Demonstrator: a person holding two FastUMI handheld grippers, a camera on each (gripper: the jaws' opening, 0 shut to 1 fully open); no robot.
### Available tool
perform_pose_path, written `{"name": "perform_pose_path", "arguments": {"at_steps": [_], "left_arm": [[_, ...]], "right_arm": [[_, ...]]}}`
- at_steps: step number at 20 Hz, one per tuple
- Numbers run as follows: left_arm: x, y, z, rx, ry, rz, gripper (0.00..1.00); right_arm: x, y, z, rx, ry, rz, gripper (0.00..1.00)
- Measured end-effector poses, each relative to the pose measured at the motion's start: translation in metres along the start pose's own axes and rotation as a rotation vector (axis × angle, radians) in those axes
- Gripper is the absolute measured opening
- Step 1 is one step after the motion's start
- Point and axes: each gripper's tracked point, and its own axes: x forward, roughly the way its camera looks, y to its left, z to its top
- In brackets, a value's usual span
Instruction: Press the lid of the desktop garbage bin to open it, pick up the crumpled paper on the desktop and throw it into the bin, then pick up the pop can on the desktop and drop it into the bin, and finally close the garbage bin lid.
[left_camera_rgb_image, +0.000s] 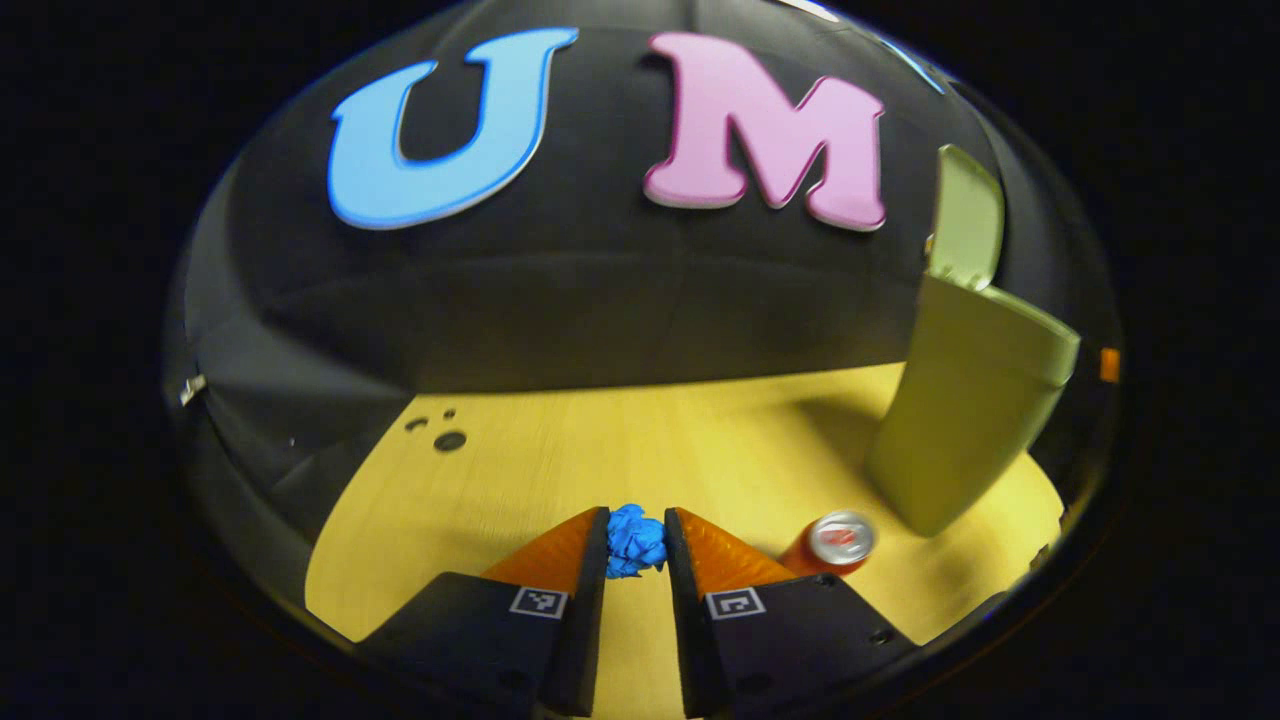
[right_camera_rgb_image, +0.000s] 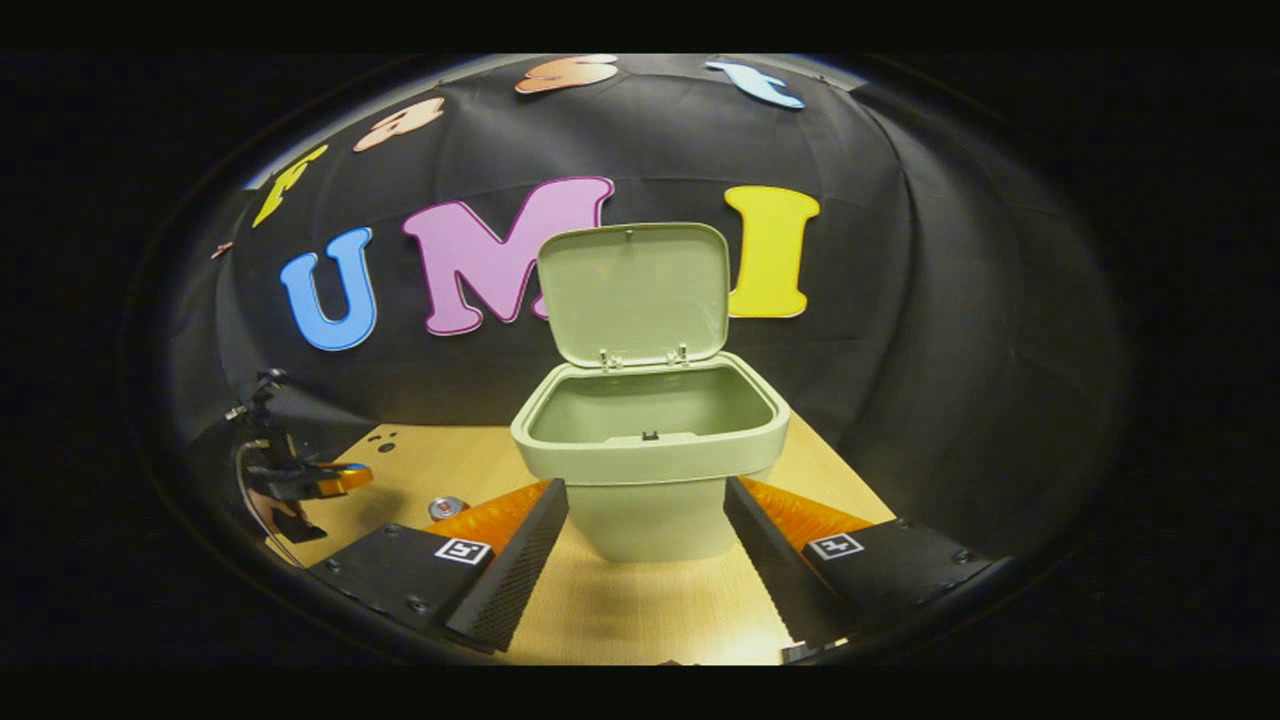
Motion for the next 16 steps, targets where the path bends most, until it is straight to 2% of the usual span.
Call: {"name": "perform_pose_path", "arguments": {"at_steps": [3, 9, 12, 16], "left_arm": [[-0.019, -0.056, 0.068, 0.025, -0.101, -0.124, 0.36], [-0.03, -0.203, 0.156, 0.087, -0.195, -0.41, 0.35], [-0.02, -0.269, 0.165, 0.093, -0.187, -0.528, 0.36], [0.005, -0.321, 0.154, 0.102, -0.138, -0.596, 0.36]], "right_arm": [[-0.007, -0.02, 0.006, 0.04, -0.029, -0.04, 0.98], [-0.023, -0.06, 0.006, 0.113, -0.06, -0.127, 0.98], [-0.032, -0.077, -0.003, 0.156, -0.044, -0.16, 0.99], [-0.04, -0.095, -0.02, 0.177, -0.014, -0.195, 0.98]]}}
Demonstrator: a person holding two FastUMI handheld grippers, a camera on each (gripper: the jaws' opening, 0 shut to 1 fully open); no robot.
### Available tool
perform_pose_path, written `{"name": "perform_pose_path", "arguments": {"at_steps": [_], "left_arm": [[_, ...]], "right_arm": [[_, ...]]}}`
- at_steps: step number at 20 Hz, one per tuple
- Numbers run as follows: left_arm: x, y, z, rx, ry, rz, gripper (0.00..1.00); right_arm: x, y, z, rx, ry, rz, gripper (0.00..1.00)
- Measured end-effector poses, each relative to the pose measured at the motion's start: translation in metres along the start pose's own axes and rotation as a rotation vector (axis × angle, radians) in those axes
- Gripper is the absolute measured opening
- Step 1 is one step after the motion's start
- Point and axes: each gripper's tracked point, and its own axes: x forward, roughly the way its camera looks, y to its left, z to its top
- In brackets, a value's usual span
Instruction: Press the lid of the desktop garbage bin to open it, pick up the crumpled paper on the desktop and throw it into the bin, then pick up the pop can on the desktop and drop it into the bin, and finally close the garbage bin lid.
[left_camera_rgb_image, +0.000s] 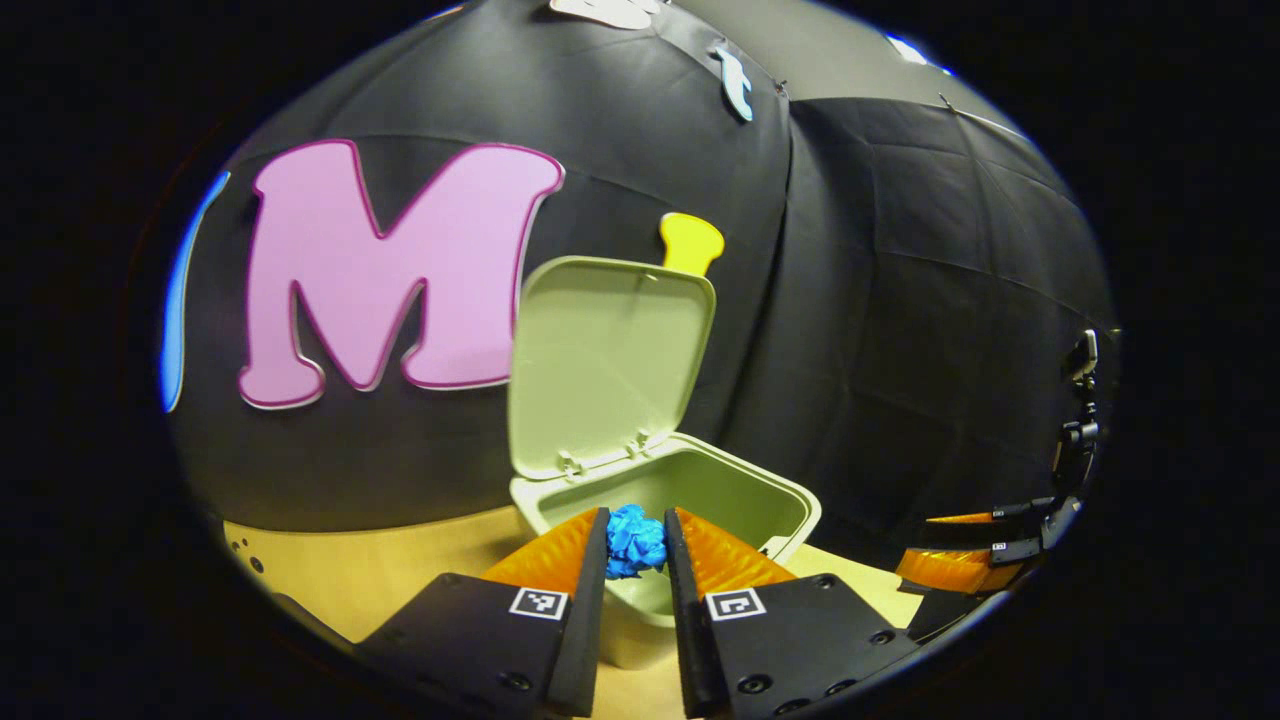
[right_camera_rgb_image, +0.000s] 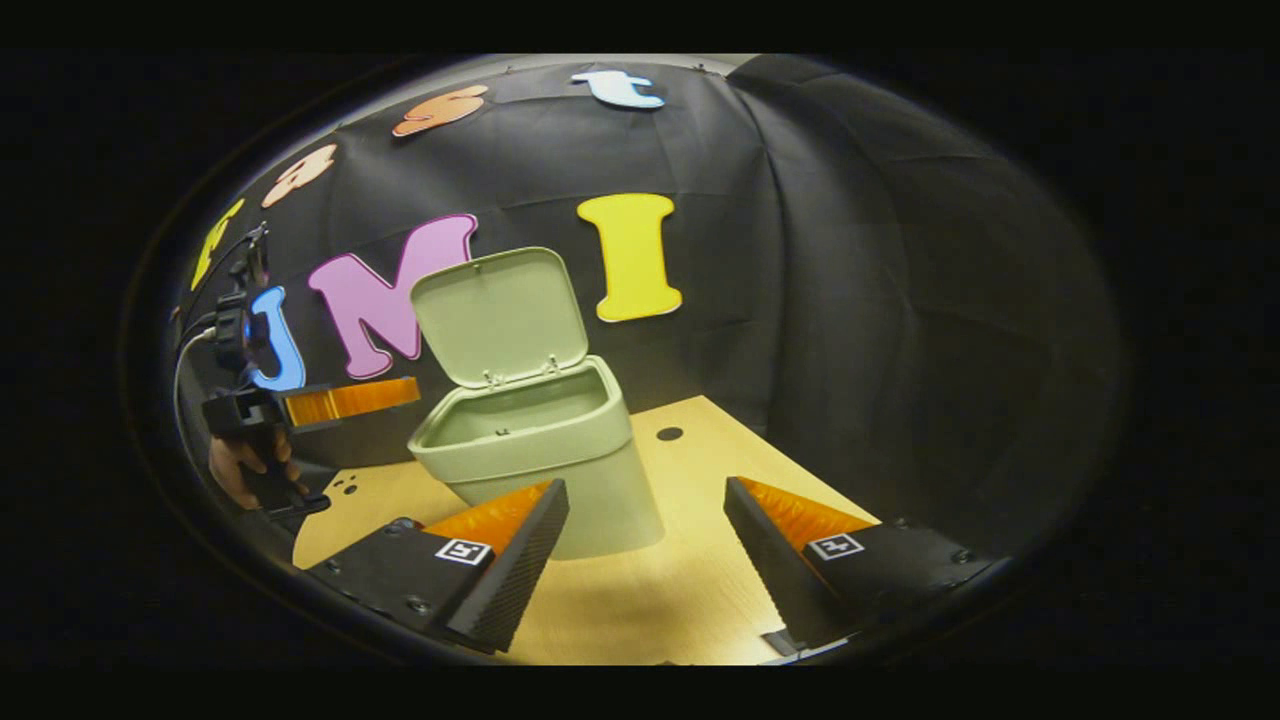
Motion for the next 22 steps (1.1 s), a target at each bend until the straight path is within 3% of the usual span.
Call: {"name": "perform_pose_path", "arguments": {"at_steps": [3, 6, 10, 13, 16, 19, 22], "left_arm": [[0.024, -0.004, -0.006, -0.006, 0.04, 0.014, 0.4], [0.028, -0.014, -0.001, -0.01, 0.033, 0.004, 0.55], [0.01, -0.006, 0.014, -0.018, -0.008, 0.041, 0.94], [-0.021, 0.006, 0.025, -0.038, -0.066, 0.094, 0.96], [-0.062, 0.045, 0.02, -0.029, -0.096, 0.216, 0.96], [-0.122, 0.071, 0.004, -0.015, -0.096, 0.319, 0.96], [-0.179, 0.093, -0.031, -0.067, -0.047, 0.391, 0.96]], "right_arm": [[-0.003, -0.012, -0.015, 0.027, 0.05, -0.01, 0.98], [0.0, -0.007, -0.02, 0.049, 0.07, 0.003, 0.98], [0.007, 0.006, -0.015, 0.016, 0.056, 0.039, 0.99], [0.01, 0.022, -0.014, -0.002, 0.052, 0.087, 0.98], [0.012, 0.042, -0.018, -0.043, 0.045, 0.145, 0.98], [0.008, 0.083, -0.036, -0.099, 0.056, 0.277, 0.99], [0.007, 0.124, -0.062, -0.175, 0.069, 0.37, 0.98]]}}
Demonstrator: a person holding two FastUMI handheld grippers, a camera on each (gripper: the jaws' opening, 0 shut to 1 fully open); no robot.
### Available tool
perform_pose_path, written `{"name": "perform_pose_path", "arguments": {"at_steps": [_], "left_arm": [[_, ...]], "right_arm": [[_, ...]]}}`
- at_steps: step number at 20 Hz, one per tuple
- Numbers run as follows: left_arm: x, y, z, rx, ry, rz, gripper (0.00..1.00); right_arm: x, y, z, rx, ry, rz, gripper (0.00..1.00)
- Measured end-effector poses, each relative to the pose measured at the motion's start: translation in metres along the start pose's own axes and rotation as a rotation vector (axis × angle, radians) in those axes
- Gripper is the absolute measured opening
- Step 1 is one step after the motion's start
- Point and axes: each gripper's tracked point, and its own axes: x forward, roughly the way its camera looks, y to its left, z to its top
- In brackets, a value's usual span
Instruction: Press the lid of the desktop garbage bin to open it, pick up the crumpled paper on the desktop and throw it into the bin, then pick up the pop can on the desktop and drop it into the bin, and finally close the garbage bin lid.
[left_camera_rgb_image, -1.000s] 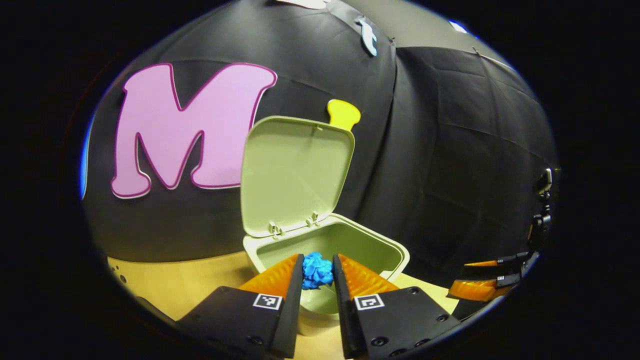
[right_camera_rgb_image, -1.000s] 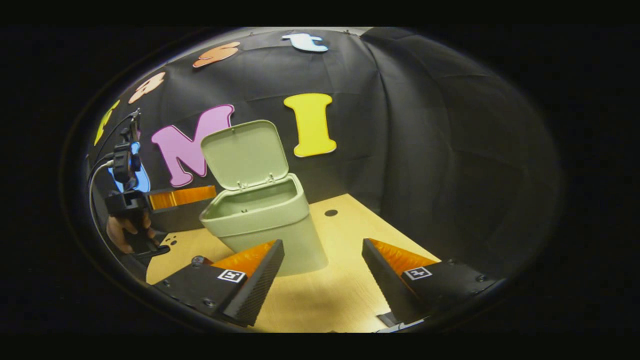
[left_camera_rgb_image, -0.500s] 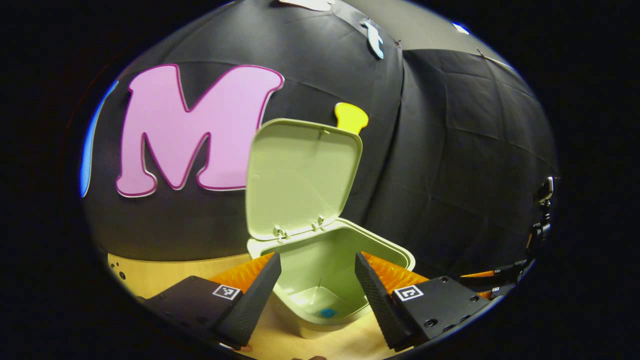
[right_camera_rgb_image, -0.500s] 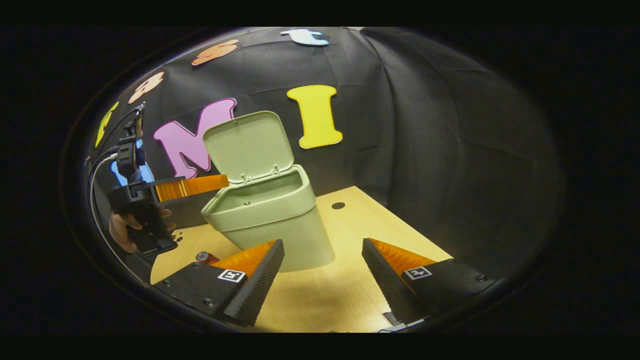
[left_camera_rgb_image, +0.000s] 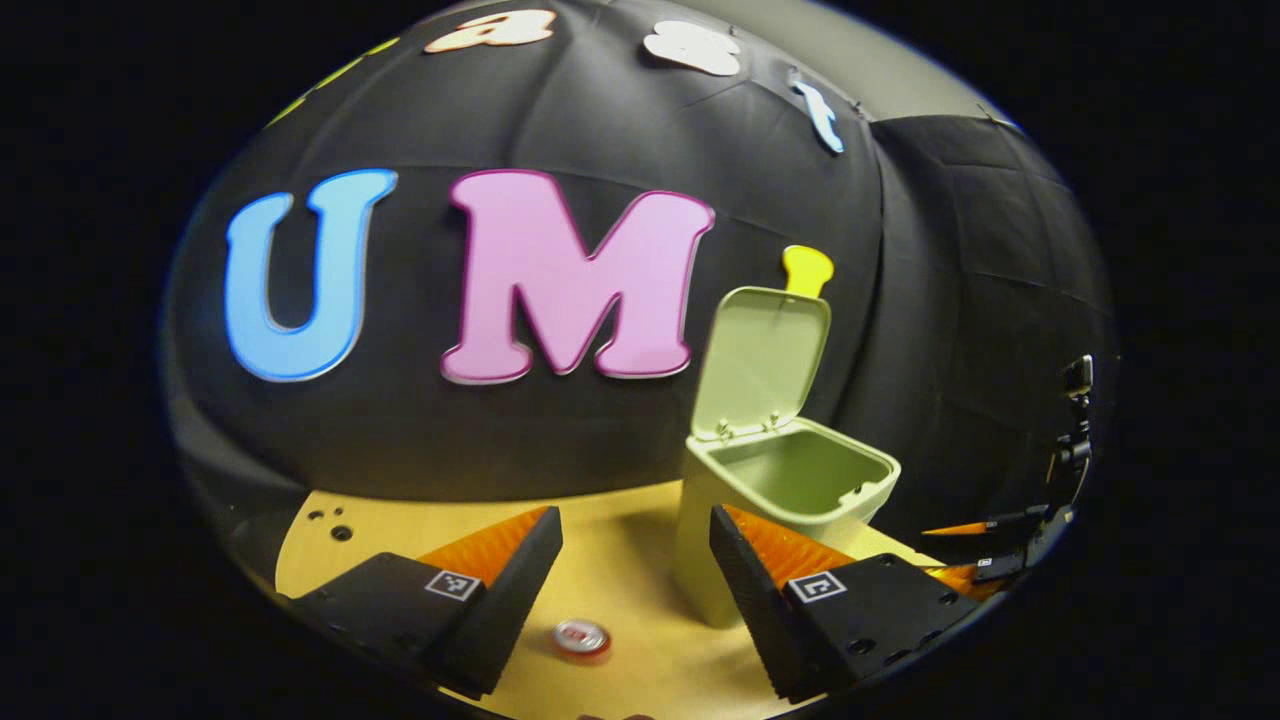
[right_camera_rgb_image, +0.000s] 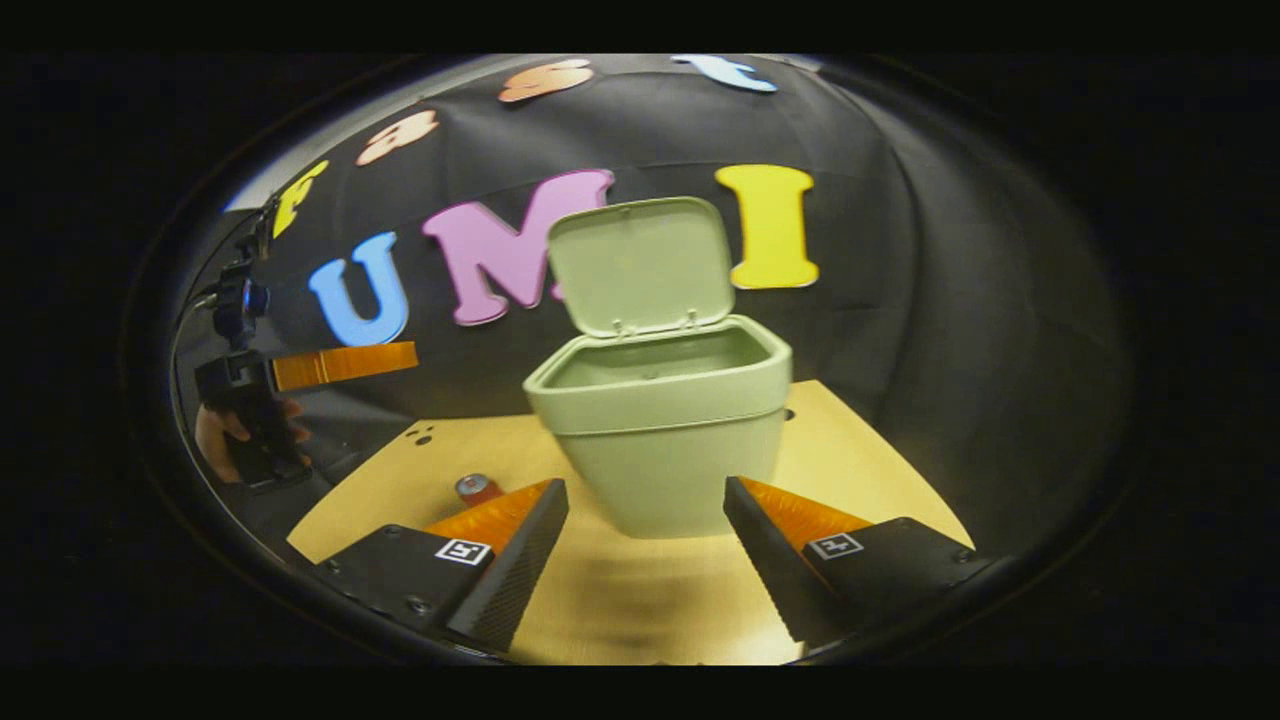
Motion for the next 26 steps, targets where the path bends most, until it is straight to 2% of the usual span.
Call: {"name": "perform_pose_path", "arguments": {"at_steps": [2, 4, 6, 10, 17, 26], "left_arm": [[-0.032, 0.032, -0.022, 0.003, 0.023, 0.079, 0.96], [-0.064, 0.06, -0.046, 0.047, 0.044, 0.151, 0.96], [-0.091, 0.077, -0.064, 0.083, 0.08, 0.205, 0.96], [-0.138, 0.097, -0.102, 0.06, 0.152, 0.297, 0.95], [-0.176, 0.111, -0.143, -0.027, 0.219, 0.391, 0.95], [-0.165, 0.137, -0.154, -0.129, 0.217, 0.449, 0.95]], "right_arm": [[0.012, 0.036, -0.015, -0.017, 0.022, 0.072, 0.99], [0.027, 0.069, -0.028, -0.037, 0.038, 0.137, 0.99], [0.044, 0.098, -0.043, -0.074, 0.055, 0.197, 0.99], [0.081, 0.144, -0.077, -0.104, 0.114, 0.297, 0.99], [0.156, 0.171, -0.127, -0.166, 0.191, 0.308, 0.99], [0.212, 0.186, -0.161, -0.208, 0.225, 0.309, 0.99]]}}
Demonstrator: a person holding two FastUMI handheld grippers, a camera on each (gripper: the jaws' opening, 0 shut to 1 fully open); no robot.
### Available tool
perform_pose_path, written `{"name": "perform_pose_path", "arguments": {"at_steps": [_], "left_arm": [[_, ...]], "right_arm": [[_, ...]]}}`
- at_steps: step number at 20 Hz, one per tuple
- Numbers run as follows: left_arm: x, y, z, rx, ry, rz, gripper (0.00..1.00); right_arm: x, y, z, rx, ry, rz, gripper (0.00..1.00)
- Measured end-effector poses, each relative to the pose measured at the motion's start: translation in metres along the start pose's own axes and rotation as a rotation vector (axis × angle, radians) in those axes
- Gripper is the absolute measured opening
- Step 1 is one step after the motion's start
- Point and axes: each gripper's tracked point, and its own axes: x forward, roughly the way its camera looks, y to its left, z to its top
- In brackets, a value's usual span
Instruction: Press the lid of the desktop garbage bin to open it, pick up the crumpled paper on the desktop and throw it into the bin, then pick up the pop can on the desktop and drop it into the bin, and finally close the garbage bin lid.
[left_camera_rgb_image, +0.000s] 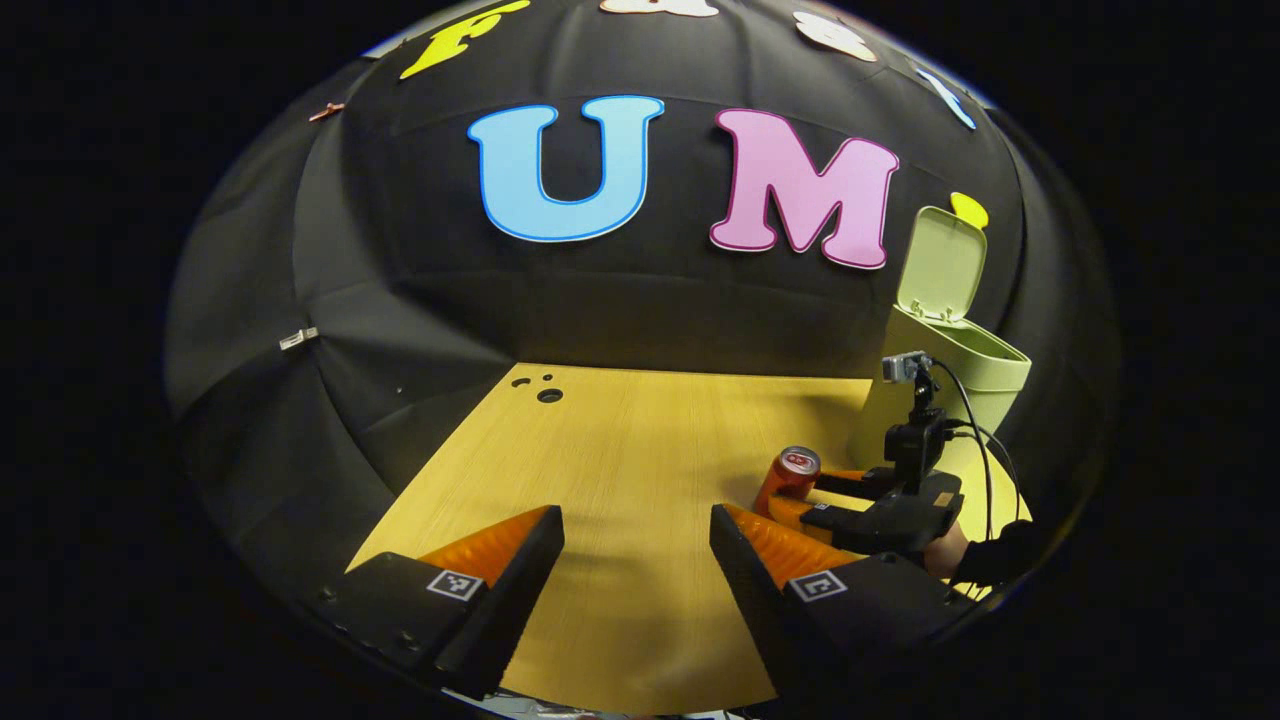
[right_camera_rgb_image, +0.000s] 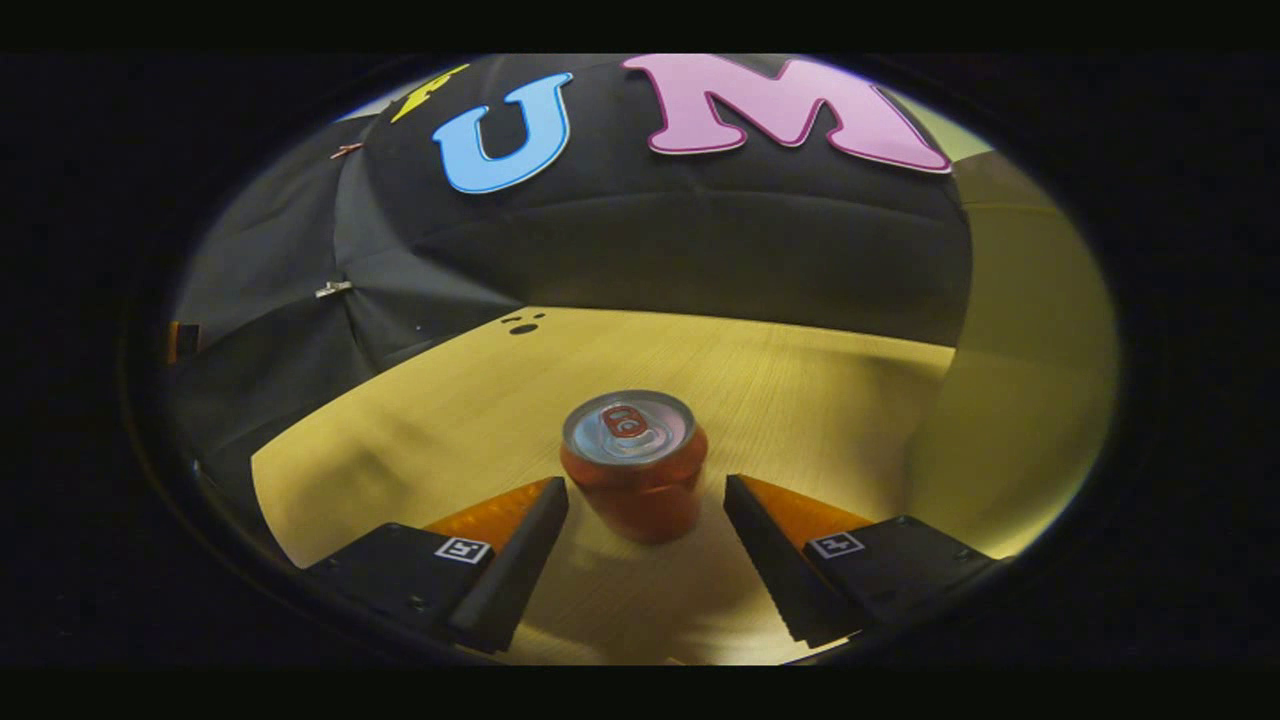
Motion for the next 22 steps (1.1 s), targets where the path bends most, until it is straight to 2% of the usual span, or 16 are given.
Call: {"name": "perform_pose_path", "arguments": {"at_steps": [6, 9, 10, 11, 12, 16, 20, 21, 22], "left_arm": [[0.009, -0.003, -0.01, -0.067, 0.02, 0.003, 0.96], [0.008, -0.012, -0.013, -0.106, 0.024, -0.011, 0.96], [0.008, -0.015, -0.013, -0.098, 0.023, -0.014, 0.96], [0.007, -0.018, -0.013, -0.085, 0.021, -0.02, 0.96], [0.007, -0.022, -0.011, -0.072, 0.016, -0.029, 0.96], [-0.003, -0.04, 0.001, -0.044, -0.01, -0.08, 0.96], [-0.013, -0.056, 0.005, 0.005, -0.033, -0.124, 0.96], [-0.014, -0.062, 0.005, 0.014, -0.038, -0.138, 0.96], [-0.015, -0.067, 0.005, 0.02, -0.041, -0.151, 0.96]], "right_arm": [[0.015, 0.011, -0.003, 0.025, 0.024, 0.04, 0.98], [0.009, 0.015, 0.003, -0.008, 0.027, 0.047, 0.8], [0.004, 0.016, 0.01, -0.021, 0.019, 0.05, 0.84], [-0.005, 0.017, 0.018, -0.036, 0.004, 0.053, 0.78], [-0.013, 0.017, 0.028, -0.05, -0.013, 0.055, 0.83], [-0.057, 0.016, 0.077, -0.064, -0.081, 0.064, 0.83], [-0.108, 0.005, 0.143, -0.057, -0.142, 0.042, 0.82], [-0.122, -0.001, 0.161, -0.054, -0.165, 0.03, 0.87], [-0.135, -0.009, 0.179, -0.052, -0.191, 0.018, 0.83]]}}
